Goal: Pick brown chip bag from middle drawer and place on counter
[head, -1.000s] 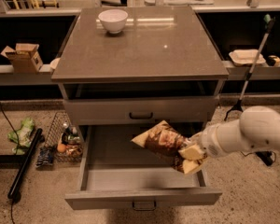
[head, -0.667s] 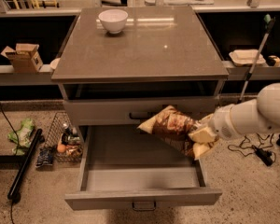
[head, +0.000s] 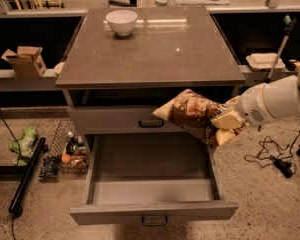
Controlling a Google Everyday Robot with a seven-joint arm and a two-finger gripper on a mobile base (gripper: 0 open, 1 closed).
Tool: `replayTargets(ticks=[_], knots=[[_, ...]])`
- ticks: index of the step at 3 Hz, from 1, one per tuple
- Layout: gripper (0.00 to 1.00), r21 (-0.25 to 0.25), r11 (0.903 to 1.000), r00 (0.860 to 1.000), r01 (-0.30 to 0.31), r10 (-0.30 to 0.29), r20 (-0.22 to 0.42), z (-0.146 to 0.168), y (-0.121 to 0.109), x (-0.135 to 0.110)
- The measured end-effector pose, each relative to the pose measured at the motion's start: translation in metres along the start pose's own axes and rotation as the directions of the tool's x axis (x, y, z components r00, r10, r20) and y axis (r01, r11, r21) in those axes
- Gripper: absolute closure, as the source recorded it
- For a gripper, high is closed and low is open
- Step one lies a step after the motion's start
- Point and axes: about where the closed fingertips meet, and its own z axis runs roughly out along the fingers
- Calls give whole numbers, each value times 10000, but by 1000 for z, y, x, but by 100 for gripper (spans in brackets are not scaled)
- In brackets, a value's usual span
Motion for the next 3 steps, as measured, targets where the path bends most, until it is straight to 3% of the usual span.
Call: replayTargets(ticks=[1, 2, 3], knots=[[100, 698, 9976, 10000, -20, 26, -93, -27, 4, -2], [100, 1816, 9833, 9998, -97, 129, -166, -73, 5, -6], [100, 2548, 9669, 9998, 98, -46, -211, -104, -8, -23]])
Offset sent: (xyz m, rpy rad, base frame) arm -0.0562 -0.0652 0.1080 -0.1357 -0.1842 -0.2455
